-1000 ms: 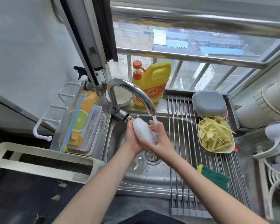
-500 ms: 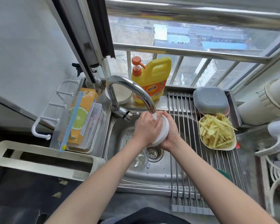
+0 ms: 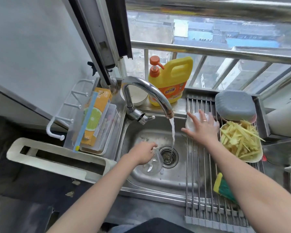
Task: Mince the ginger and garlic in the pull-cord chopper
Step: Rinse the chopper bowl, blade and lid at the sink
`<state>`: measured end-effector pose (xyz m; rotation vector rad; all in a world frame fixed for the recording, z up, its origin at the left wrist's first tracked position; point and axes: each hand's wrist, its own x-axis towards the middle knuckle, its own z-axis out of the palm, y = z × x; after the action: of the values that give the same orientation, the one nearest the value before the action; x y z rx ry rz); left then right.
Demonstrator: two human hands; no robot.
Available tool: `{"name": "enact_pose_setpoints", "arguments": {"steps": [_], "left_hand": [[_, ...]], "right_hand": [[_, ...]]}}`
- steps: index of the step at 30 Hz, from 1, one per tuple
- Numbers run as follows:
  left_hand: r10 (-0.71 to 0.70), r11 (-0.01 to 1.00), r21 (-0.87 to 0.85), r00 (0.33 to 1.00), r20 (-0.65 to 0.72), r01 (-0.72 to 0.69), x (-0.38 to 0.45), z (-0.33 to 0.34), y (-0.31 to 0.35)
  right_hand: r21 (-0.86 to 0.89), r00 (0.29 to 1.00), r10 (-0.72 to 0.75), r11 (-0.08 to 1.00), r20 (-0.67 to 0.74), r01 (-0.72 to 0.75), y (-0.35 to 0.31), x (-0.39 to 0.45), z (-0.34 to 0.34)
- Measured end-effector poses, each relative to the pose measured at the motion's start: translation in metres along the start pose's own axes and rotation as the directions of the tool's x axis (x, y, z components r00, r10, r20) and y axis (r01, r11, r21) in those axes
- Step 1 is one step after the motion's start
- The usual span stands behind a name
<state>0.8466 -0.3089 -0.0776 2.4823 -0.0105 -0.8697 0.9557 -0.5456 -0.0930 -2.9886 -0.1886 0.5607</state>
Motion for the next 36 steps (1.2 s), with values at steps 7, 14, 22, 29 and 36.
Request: {"name": "enact_pose_setpoints", "arguments": {"steps": [7, 14, 22, 29, 36], "left_hand": [[-0.203, 0.976, -0.058, 0.974, 0.098, 0.209, -0.01, 0.018, -0.032], [-0.258, 0.952, -0.152, 0.963, 0.073, 0.267, -0.011, 0.035, -0.048], [-0.29, 0.943, -0.148, 0.954, 0.072, 0.298, -0.015, 0.059, -0.07], [-0.475, 0.683, -0.62, 0.88, 0.024, 0.386, -0.015, 0.051, -0.051], [-0.103, -0.201, -0.949, 0.958, 0.268, 0.244, -0.021, 0.04, -0.026]], "right_hand": [[-0.003, 0.957, -0.255, 0.966, -0.137, 0.257, -0.064, -0.029, 0.008], [0.226, 0.814, 0.075, 0.942, 0.577, -0.248, -0.103, -0.047, 0.101], [0.438, 0.71, 0.261, 0.634, 0.654, -0.637, -0.109, -0.038, 0.174], [0.769, 0.918, 0.236, 0.501, 0.318, -0.396, -0.098, -0.072, 0.123], [0.666, 0.994, 0.067, 0.739, 0.085, -0.107, -0.08, -0.095, 0.042]]}}
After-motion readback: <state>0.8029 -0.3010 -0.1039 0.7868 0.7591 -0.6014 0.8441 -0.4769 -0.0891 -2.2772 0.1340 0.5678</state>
